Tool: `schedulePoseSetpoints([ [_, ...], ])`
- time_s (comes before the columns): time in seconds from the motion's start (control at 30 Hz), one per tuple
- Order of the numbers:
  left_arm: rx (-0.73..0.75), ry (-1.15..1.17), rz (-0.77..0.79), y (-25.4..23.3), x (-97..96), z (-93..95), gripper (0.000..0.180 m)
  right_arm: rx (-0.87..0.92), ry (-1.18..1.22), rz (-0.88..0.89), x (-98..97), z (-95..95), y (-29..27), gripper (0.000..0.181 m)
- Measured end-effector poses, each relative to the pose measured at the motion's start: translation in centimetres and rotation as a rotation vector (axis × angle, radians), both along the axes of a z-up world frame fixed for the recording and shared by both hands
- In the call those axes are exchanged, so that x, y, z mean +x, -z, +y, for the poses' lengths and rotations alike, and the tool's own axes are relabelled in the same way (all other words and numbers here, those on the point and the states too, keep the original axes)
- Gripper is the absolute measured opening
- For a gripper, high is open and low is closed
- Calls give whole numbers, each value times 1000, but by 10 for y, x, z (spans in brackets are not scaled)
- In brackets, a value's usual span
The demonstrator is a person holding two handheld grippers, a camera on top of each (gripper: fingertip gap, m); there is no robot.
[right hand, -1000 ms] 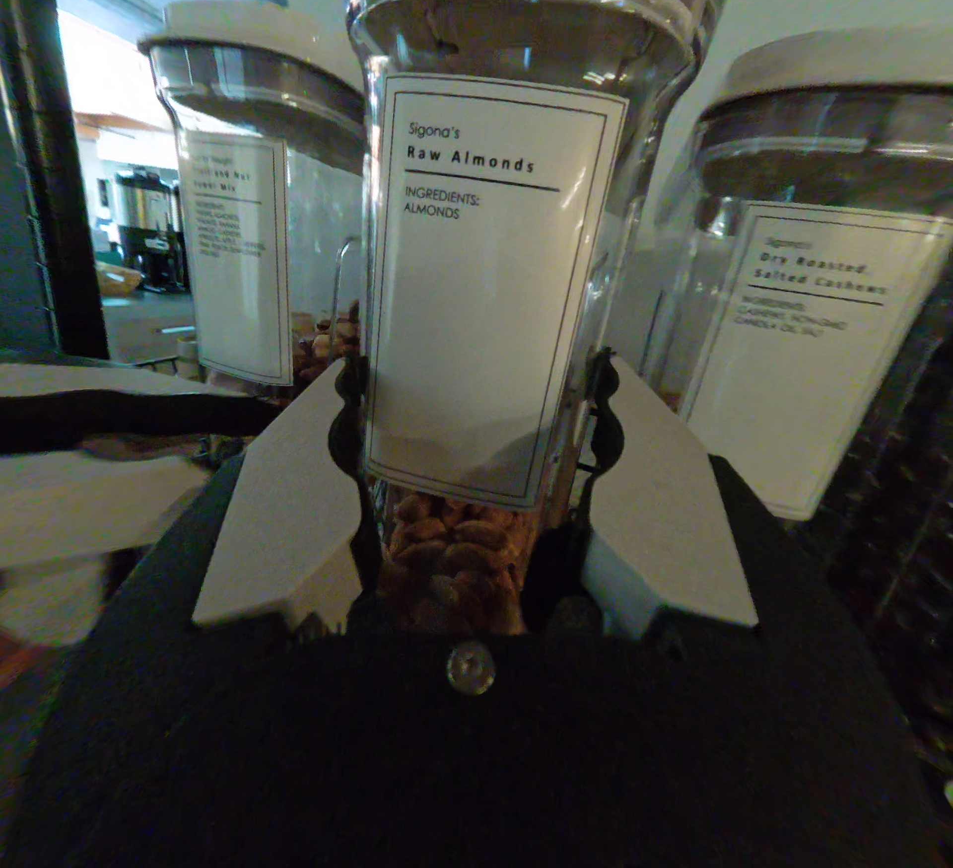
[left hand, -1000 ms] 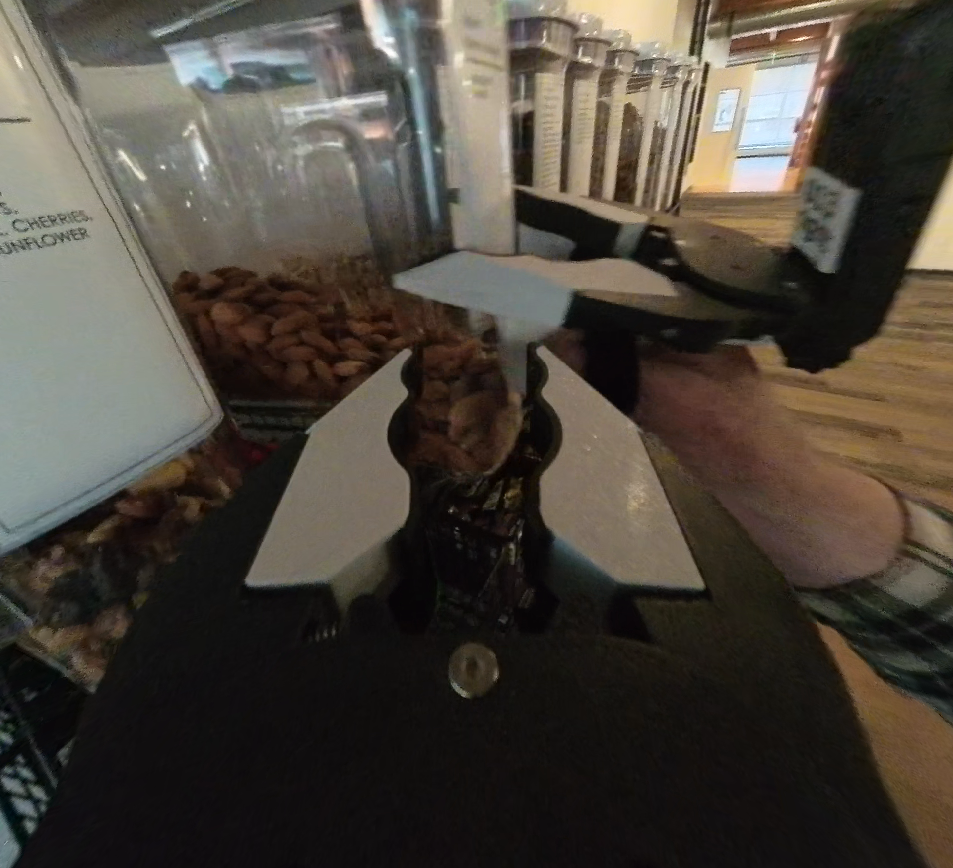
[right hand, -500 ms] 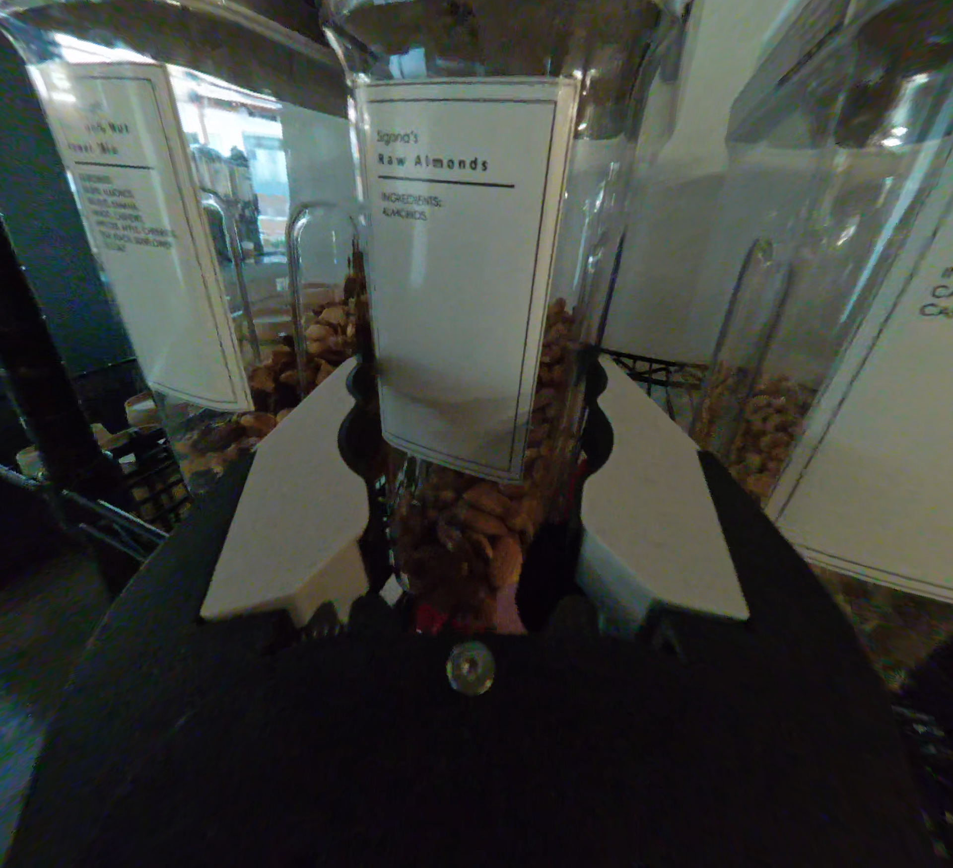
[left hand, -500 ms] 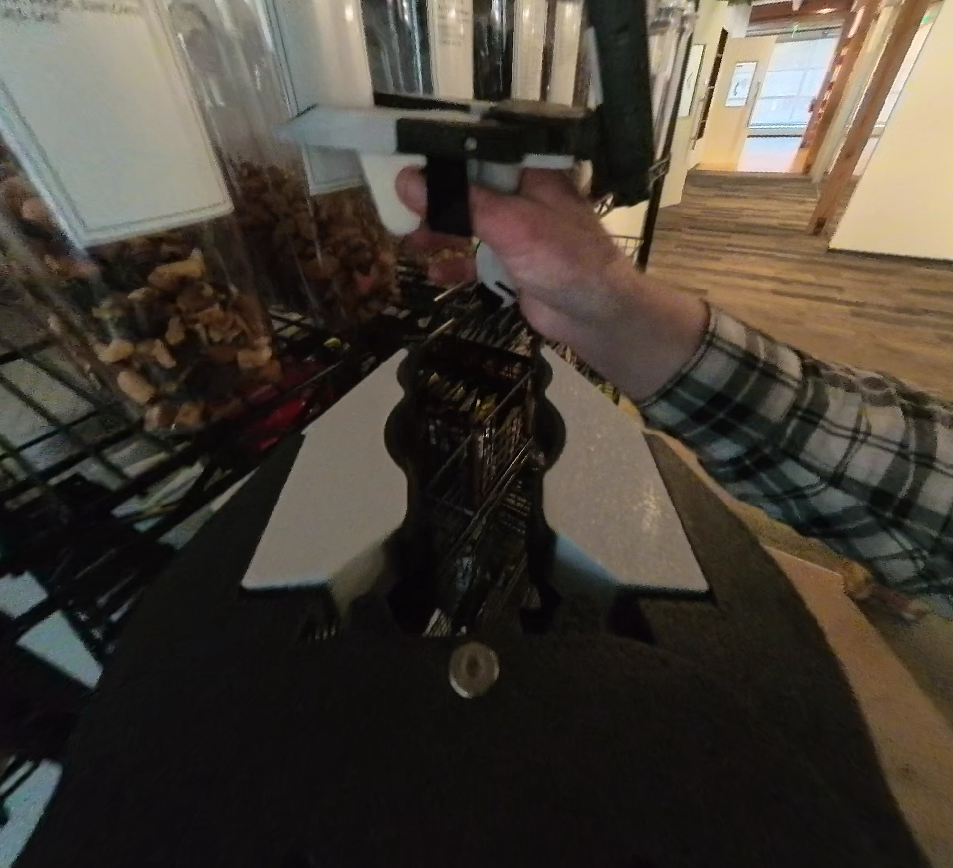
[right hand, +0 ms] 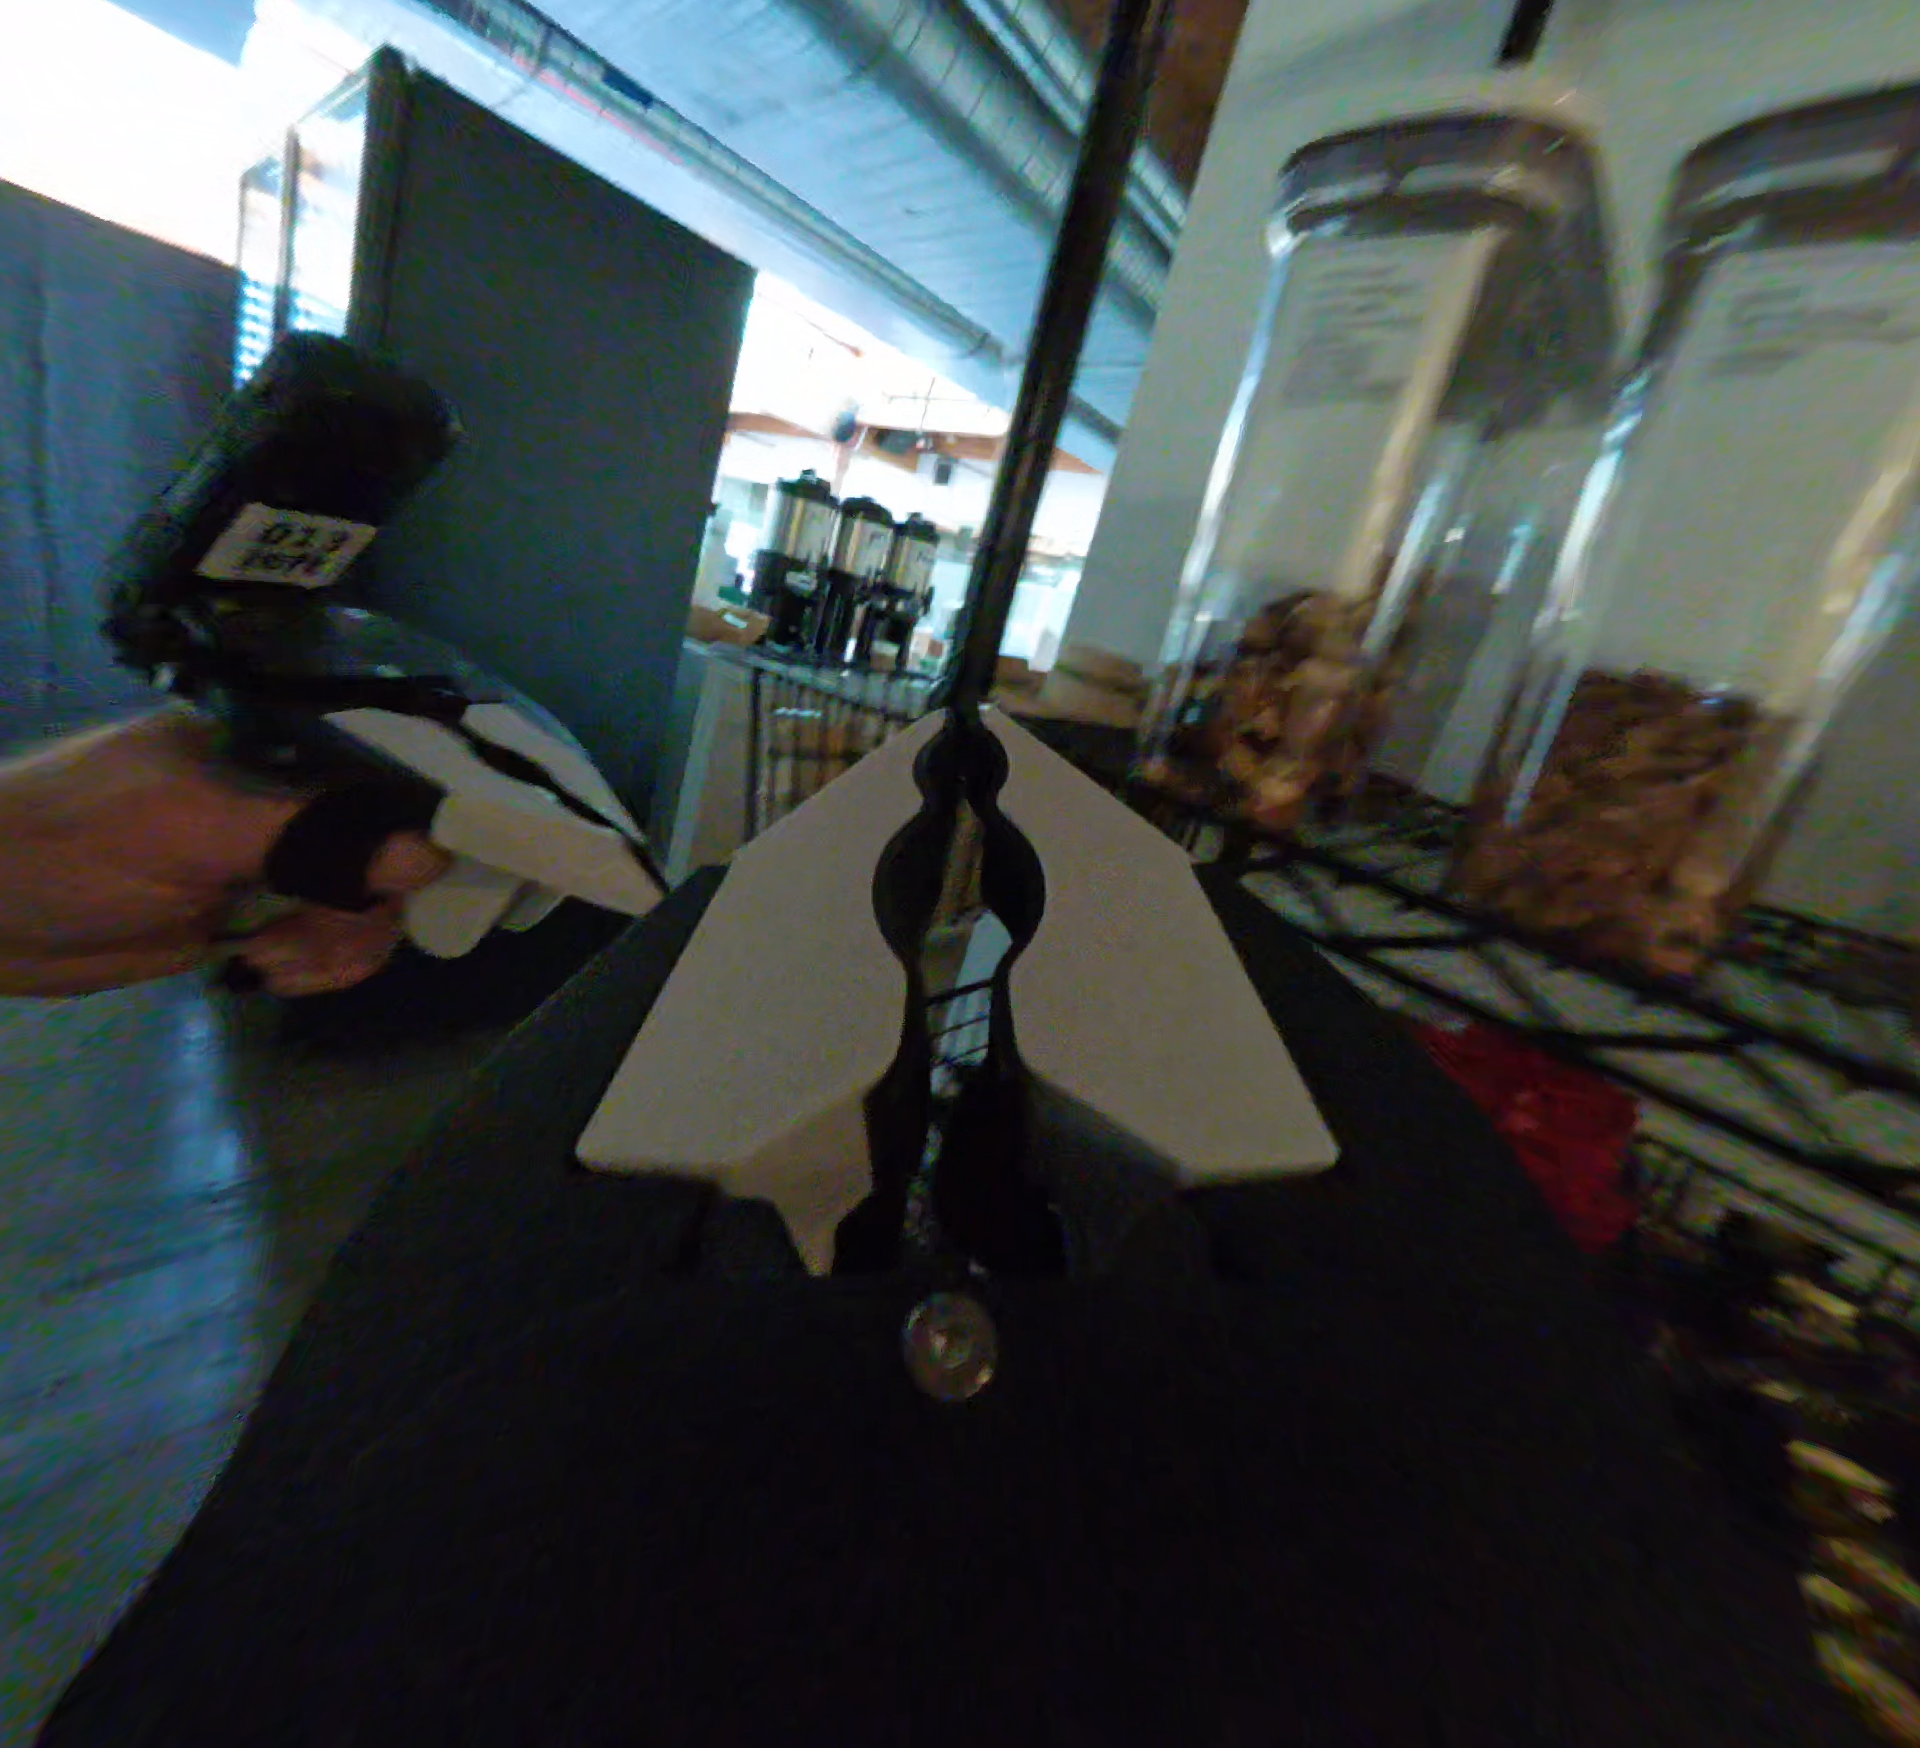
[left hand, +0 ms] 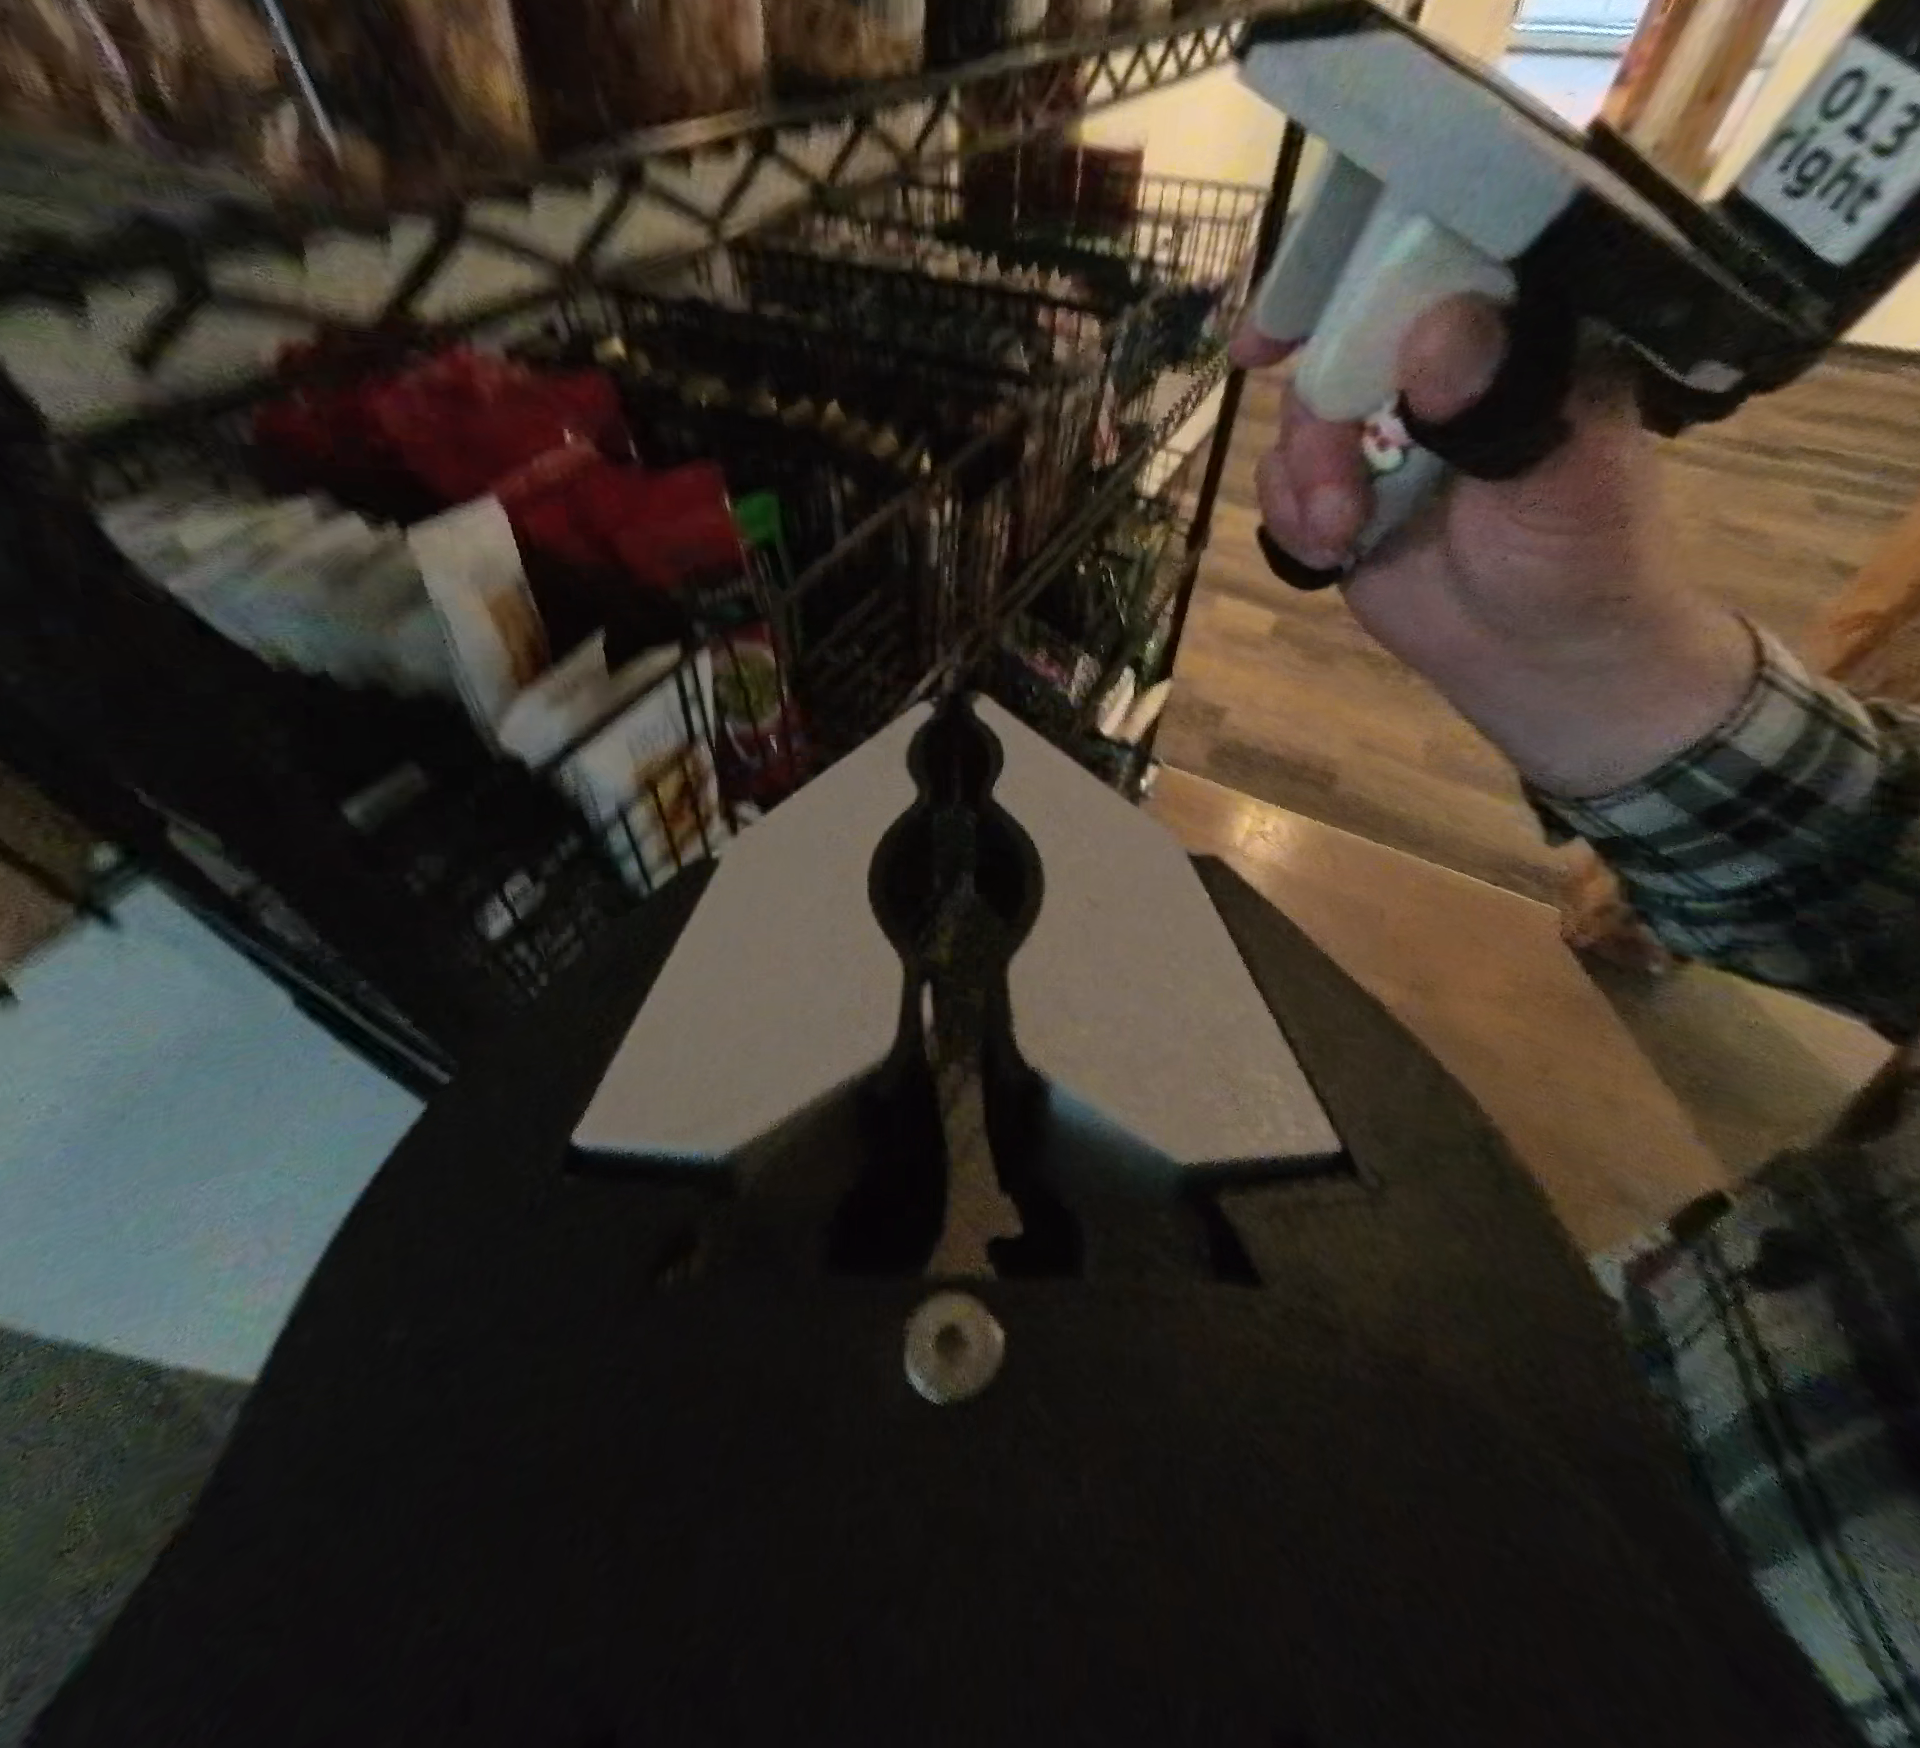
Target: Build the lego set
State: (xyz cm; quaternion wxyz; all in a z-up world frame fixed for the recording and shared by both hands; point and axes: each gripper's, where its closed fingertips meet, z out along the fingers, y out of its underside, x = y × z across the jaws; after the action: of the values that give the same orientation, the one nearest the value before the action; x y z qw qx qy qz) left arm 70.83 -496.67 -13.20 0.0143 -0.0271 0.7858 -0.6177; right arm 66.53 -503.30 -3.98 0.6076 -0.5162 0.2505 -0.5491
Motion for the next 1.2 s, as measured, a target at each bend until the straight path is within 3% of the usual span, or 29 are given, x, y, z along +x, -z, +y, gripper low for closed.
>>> schedulePoseSetpoints([
  [0.2, 74, -8, 65, 53, 7, 56, 2, 34, -142, 173, 9, 105, 80, 0],
  [0.47, 128, -152, 69, 99, 65, 208, 15, 2, -297, 399, 61, 266, 150, 18],
  [0.73, 76, -344, 249, 122, 132, 397, 24, 22, -503, 562, 135, 442, 178, 28],
  [0.87, 46, -451, 256, 126, 164, 465, 26, -86, -627, 614, 159, 510, 187, 29],
  [1.2, -35, -573, 369, 154, 254, 540, 26, -70, -802, 716, 278, 588, 218, 28],
])
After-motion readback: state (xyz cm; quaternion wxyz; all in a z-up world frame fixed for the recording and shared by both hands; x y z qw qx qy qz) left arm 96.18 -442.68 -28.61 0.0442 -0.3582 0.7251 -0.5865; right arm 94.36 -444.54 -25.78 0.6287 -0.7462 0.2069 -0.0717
